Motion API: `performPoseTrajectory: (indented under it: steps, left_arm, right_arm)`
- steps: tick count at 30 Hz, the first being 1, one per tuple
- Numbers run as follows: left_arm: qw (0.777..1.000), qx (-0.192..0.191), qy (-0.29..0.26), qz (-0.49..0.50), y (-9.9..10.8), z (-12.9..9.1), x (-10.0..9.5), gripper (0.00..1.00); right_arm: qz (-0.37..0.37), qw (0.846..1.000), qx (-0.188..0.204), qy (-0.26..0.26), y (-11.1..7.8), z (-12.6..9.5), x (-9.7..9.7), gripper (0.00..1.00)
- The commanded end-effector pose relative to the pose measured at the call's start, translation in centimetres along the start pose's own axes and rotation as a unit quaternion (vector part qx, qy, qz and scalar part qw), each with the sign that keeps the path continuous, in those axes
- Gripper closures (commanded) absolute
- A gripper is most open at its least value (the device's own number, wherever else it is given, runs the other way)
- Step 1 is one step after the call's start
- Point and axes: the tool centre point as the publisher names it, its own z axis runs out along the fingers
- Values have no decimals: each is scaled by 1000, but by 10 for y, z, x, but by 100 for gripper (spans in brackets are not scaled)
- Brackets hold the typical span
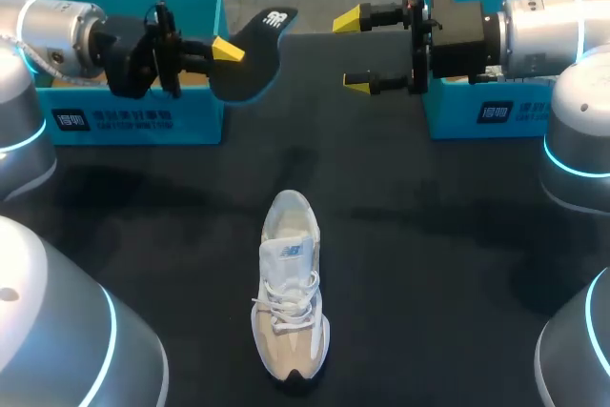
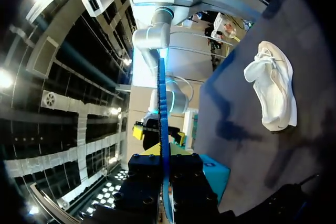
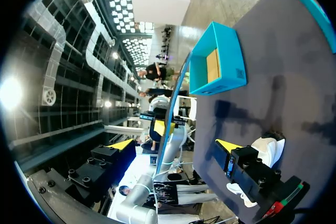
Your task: Take the shoe out of the shoebox, open the shoe tongue, remove and reinsert the insole, then place the shoe into the shoebox
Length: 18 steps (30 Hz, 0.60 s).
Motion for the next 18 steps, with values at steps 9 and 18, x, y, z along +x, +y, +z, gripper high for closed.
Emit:
performPoseTrajectory:
  steps: [9,18]
  left_arm:
    - [999,-7,23,40,5,9,3,100]
    - [996,-11,28,80,4,14,5,100]
  right_arm:
    - [0,1000,-1,0,0,2,0,0]
    - [0,1000,-1,0,0,2,0,0]
